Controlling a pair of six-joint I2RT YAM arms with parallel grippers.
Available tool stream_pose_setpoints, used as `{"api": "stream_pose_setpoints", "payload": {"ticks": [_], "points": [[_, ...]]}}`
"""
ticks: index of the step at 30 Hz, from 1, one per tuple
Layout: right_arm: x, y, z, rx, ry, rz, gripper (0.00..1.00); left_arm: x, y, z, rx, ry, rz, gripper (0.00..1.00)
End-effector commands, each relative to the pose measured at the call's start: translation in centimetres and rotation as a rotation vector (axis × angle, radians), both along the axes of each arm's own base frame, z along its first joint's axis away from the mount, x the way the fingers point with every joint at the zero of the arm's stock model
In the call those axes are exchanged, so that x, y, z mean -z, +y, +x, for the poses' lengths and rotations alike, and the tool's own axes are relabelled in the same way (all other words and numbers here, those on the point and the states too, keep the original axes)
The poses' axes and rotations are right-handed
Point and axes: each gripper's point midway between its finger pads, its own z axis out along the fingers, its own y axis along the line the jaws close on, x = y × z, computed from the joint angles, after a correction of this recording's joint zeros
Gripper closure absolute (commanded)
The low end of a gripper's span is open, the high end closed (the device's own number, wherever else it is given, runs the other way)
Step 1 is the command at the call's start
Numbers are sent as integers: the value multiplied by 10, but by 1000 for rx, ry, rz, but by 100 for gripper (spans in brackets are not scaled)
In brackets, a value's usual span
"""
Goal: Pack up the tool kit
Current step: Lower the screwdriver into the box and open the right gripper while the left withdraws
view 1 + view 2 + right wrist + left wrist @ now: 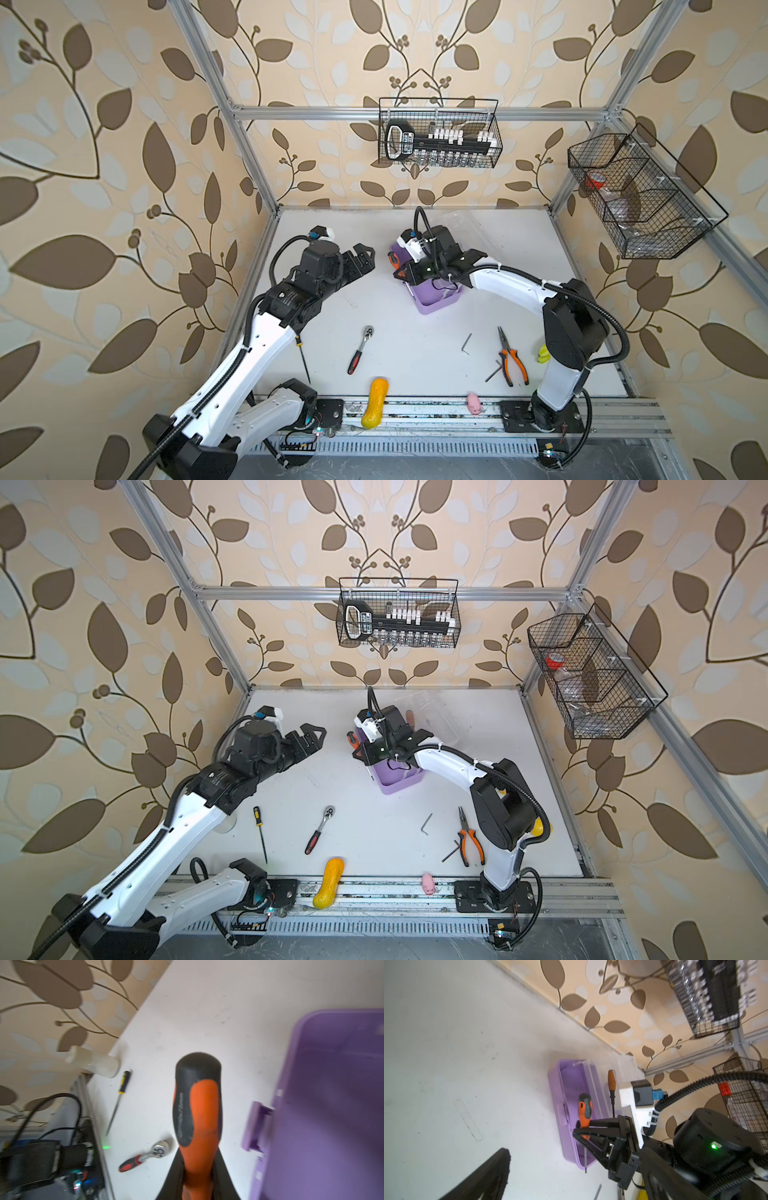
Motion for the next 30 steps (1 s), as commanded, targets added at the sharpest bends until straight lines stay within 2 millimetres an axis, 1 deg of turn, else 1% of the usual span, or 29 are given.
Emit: {"api": "stream_pose_setpoints", "payload": {"ticks": [1,3,5,9,13,18,19,21,24,26,30], "points": [[-1,-56,24,130,-159,-329,100,4,31,-6,-126,-35,102,1],[0,-76,37,194,-208,-438,100,7,37,-9,-141,-27,123,1],[2,-89,46,238,-226,-510,100,13,40,-10,-150,-2,146,1],[3,-105,61,300,-258,-611,100,23,39,-10,-149,37,159,1],[3,-106,70,307,-267,-631,100,24,39,-10,-149,36,157,1],[10,-109,81,313,-264,-684,100,25,37,-9,-144,41,157,1],[12,-108,82,312,-261,-688,99,26,37,-9,-142,44,157,1],[18,-109,84,310,-251,-697,93,28,37,-8,-140,49,160,1],[22,-109,85,315,-243,-698,83,32,38,-8,-149,61,169,1],[23,-109,84,314,-236,-692,78,36,39,-8,-153,73,181,1],[17,-106,81,311,-234,-662,71,50,38,-5,-150,112,208,1]]}}
